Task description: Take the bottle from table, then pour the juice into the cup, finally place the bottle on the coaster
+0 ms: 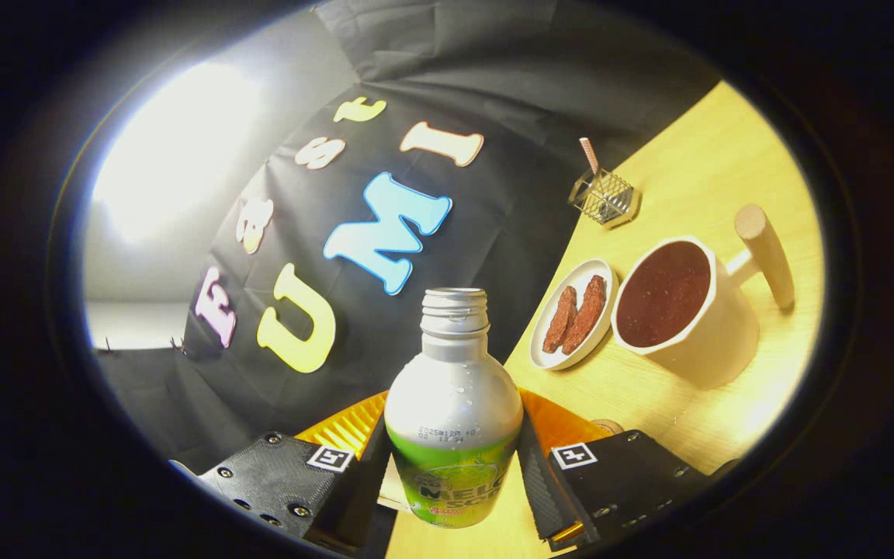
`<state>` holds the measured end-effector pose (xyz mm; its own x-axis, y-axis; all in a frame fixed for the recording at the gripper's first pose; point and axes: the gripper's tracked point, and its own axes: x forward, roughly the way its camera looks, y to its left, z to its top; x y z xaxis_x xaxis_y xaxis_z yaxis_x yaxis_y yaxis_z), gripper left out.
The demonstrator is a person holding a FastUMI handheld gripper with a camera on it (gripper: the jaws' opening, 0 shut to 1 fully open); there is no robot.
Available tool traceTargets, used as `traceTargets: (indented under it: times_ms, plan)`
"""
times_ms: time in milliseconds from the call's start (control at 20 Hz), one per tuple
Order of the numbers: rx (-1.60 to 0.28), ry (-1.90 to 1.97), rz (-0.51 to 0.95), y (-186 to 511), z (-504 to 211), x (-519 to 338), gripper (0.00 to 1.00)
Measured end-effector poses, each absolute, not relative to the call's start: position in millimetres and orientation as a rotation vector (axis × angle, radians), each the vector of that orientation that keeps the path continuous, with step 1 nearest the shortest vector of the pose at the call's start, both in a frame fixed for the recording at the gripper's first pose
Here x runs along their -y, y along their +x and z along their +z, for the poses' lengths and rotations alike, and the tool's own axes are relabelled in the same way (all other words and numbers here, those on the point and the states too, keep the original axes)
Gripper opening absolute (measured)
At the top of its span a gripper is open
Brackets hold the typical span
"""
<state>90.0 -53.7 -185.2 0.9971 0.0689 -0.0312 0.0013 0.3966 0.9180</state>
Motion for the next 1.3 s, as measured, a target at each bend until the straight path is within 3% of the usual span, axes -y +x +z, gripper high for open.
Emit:
traceTargets:
  times_ms: [1300]
  plan:
    - [0.033, 1.714, 0.065, 104, -176, 63, 0.77]
